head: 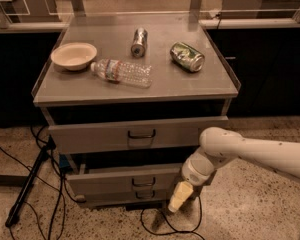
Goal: Open middle drawer
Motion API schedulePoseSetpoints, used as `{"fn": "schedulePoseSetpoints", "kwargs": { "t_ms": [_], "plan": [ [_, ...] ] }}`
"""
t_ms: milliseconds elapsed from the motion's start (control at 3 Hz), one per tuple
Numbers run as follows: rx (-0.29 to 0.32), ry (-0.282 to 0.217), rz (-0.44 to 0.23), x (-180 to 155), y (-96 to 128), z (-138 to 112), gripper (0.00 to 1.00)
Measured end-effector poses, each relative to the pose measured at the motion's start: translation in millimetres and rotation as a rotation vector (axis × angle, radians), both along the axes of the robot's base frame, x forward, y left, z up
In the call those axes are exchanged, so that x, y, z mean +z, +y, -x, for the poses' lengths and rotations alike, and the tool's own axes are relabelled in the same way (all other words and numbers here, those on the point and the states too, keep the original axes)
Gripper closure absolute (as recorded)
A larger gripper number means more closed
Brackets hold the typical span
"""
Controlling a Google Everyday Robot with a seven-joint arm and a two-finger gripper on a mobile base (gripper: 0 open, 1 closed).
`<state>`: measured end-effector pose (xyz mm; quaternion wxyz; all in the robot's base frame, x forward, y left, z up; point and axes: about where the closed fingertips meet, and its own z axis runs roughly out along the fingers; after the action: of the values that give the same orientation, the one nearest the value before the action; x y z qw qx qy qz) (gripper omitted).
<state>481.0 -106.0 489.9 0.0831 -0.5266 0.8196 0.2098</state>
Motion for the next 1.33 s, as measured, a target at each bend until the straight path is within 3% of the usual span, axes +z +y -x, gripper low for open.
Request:
{"fn": "schedulePoseSetpoints", "kwargs": {
  "t_ms": [333, 1000, 1333],
  "plan": [
    [0.005, -0.050, 0.047, -13.8, 15.3, -35.2, 0.00],
    [0.035, -0.036, 0.045, -23.2, 23.0, -46.6, 0.00],
    [0.069, 0.002, 0.047, -37.5, 25.4, -40.4, 0.00]
  ]
}}
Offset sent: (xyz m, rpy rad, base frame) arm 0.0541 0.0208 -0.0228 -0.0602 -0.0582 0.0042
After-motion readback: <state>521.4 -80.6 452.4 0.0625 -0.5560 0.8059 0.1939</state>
